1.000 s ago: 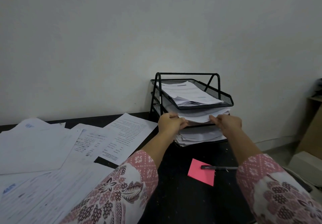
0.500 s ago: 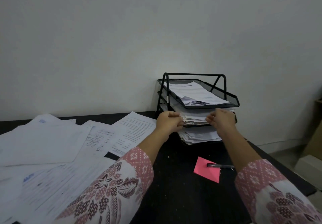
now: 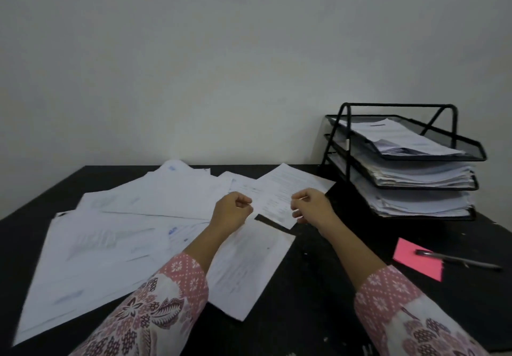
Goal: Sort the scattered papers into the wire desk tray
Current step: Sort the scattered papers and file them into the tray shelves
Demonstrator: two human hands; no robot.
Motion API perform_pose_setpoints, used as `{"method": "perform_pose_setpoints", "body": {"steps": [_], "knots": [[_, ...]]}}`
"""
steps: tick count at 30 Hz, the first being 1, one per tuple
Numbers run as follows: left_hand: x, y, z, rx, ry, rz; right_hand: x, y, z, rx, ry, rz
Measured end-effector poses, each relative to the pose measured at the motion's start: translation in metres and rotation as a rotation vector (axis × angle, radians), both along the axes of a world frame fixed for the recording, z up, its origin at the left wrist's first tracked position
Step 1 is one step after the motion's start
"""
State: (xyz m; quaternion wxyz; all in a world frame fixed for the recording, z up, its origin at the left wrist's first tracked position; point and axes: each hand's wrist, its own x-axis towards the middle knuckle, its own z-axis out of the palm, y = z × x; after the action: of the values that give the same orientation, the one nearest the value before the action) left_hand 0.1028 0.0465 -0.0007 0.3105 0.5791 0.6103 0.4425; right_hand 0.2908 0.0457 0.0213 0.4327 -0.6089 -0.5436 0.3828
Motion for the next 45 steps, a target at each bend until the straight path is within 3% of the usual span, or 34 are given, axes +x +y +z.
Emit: {"method": "perform_pose_setpoints", "body": {"steps": [9,13,19,27,32,38,42,45], "knots": [[-0.122,-0.01,-0.038,0.066,0.376,0.188,-0.087,0.009,-0.046,0.133,-0.611,0.143],[-0.146,-0.01,-0.047,0.063,0.589,0.259,-0.103,0.01,-0.052,0.144,-0.714,0.205],[-0.161,-0.001,-0.056,-0.063,0.797,0.06,-0.113,0.013,-0.064,0.181,-0.806,0.166],[-0.174,-0.01,-0.056,0.043,0.818,-0.117,-0.112,0.034,-0.06,0.178,-0.606,0.007],[-0.191,-0.024,-0.059,0.152,0.628,-0.331,-0.117,0.04,-0.052,0.21,-0.648,0.001],[-0.195,-0.029,-0.055,0.12,0.414,-0.413,-0.125,0.043,-0.043,0.109,-0.826,0.146],[-0.186,-0.026,-0.05,0.104,0.153,-0.217,-0.126,0.042,-0.043,-0.025,-0.933,0.21],[-0.182,-0.016,-0.048,0.097,0.431,0.167,-0.126,0.041,-0.04,-0.029,-0.98,0.201]]}}
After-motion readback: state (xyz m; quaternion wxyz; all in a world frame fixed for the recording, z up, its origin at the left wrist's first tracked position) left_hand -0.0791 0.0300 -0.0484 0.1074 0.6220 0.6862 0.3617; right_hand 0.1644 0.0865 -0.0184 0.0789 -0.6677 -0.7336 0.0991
